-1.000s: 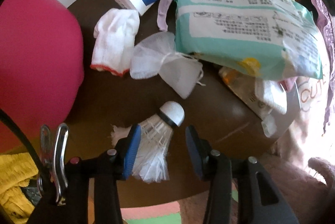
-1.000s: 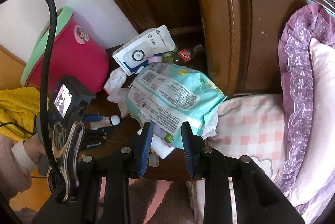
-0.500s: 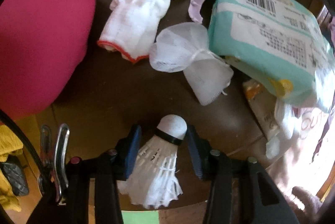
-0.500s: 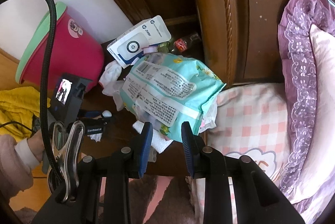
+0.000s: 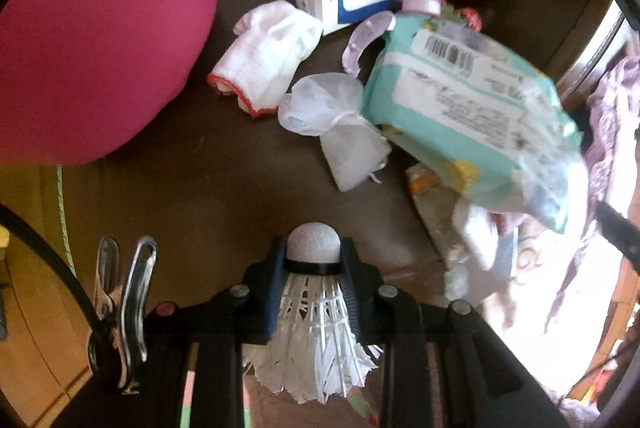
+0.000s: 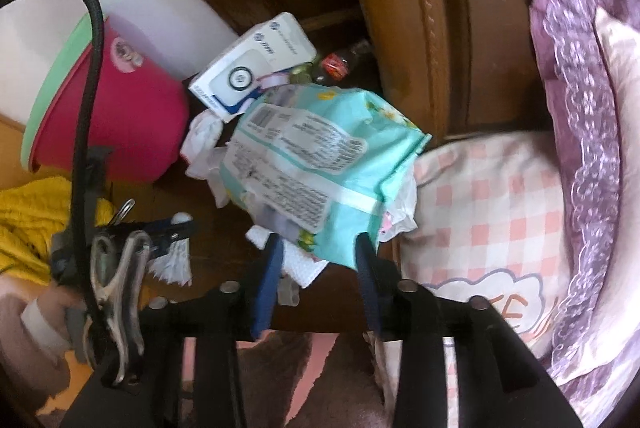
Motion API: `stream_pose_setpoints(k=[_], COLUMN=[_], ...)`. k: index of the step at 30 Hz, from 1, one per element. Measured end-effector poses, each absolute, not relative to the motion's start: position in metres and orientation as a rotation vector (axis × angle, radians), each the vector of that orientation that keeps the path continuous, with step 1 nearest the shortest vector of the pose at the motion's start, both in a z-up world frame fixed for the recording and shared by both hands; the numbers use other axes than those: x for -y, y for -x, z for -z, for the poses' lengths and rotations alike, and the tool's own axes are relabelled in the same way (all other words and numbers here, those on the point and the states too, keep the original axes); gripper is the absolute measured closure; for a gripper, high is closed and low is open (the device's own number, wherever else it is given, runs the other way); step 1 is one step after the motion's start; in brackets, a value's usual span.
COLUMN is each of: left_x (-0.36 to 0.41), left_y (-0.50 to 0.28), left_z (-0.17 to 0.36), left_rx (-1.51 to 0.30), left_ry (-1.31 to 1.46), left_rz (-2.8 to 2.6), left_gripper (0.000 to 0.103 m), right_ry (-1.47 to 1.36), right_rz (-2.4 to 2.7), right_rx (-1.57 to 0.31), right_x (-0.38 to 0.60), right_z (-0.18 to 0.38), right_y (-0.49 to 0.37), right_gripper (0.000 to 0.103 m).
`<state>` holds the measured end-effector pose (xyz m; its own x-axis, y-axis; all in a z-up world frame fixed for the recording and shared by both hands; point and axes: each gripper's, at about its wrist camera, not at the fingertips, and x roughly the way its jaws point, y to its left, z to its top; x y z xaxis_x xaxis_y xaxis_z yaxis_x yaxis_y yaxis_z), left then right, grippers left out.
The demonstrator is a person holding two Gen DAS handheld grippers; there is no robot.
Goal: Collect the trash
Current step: 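Grasp the teal wipes package with the right gripper while the left holds the shuttlecock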
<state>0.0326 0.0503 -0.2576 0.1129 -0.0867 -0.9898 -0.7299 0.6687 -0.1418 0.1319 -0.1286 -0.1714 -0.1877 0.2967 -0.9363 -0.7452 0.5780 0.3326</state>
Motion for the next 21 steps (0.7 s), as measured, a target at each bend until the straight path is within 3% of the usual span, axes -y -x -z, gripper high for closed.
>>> stream_pose_setpoints(k=[5,13,21], left_x=[-0.035,-0.009,-0.028], left_y=[-0.023,-0.022,-0.019], left_z=[0.239,0.229,0.234], left_rx=[-1.375,-1.361,-1.35], left_ry=[0.788,0.806,0.822], left_rz=[-0.54,-0.535,-0.524], left_gripper=[0.076,0.076,0.076], right_ry=[0.361,0.239,0.139], right_rz=[-0.921,-0.938,-1.026], right_rx=[-1.515,-1.598,-1.576], right_x=[0.13,0.117,0.108], right_z=[0.193,0.228,0.216], right_y=[-0.15,-0.165,-0.164], right_gripper=[0.048,0.046,0.045])
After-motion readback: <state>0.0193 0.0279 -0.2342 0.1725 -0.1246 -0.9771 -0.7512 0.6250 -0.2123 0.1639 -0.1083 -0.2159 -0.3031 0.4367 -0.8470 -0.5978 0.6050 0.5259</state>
